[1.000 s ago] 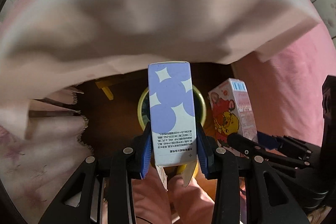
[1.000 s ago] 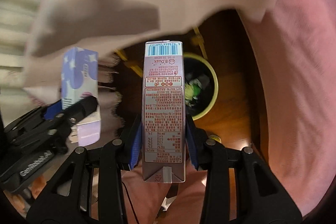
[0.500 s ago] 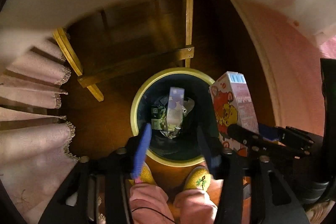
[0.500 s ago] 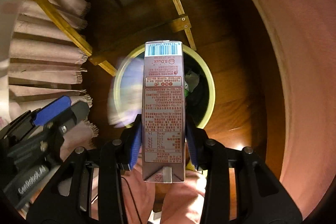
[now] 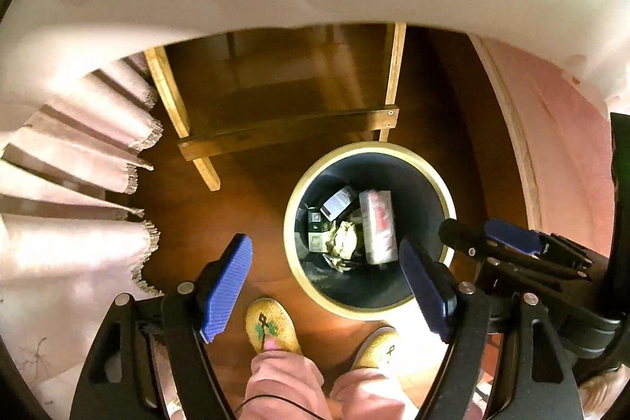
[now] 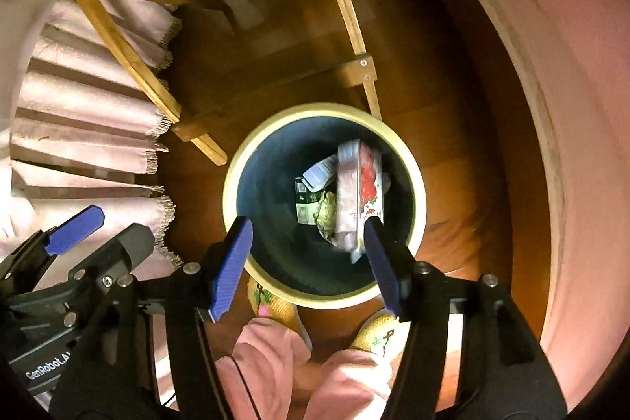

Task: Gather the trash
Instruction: 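Open both tools to drop the cartons into the bin, then raise both tools back toward the table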

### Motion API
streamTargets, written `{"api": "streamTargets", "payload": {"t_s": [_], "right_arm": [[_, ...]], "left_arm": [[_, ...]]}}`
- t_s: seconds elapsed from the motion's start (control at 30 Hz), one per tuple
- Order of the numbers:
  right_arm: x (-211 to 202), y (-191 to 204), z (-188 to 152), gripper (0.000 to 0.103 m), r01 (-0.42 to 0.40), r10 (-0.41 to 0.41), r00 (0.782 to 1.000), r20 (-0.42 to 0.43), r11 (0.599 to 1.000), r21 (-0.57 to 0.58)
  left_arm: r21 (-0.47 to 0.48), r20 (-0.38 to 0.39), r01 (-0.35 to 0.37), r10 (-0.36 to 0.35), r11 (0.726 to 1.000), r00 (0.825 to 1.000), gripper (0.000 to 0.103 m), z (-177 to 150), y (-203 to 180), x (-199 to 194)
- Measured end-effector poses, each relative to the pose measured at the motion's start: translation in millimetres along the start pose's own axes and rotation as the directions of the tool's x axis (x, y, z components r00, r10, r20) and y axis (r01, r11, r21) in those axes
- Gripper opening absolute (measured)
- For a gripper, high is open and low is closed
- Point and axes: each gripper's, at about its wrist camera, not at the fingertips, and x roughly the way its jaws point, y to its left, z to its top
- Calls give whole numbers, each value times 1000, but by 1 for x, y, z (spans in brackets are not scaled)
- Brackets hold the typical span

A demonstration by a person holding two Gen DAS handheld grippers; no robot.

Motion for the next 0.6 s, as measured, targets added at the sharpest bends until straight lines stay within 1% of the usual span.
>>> {"api": "streamTargets", "payload": {"t_s": [0.13,0.23,0.43,0.6], "right_arm": [[-17,9,0,57,3,-3,1000,18,1000,13],[-40,13,-1,58,7,-8,999,42,1000,28],[-104,23,-6,60,-5,3,996,84,1000,27],[-167,43,-14,61,-29,27,993,119,1000,11]], "left_arm": [[-15,16,-1,1,1000,1000,79,-5,5,-27],[-15,34,3,-2,1000,999,79,-7,4,-54],[-2,79,26,-25,1000,997,79,-9,1,-122],[10,144,35,-36,999,989,79,-5,0,-192]]}}
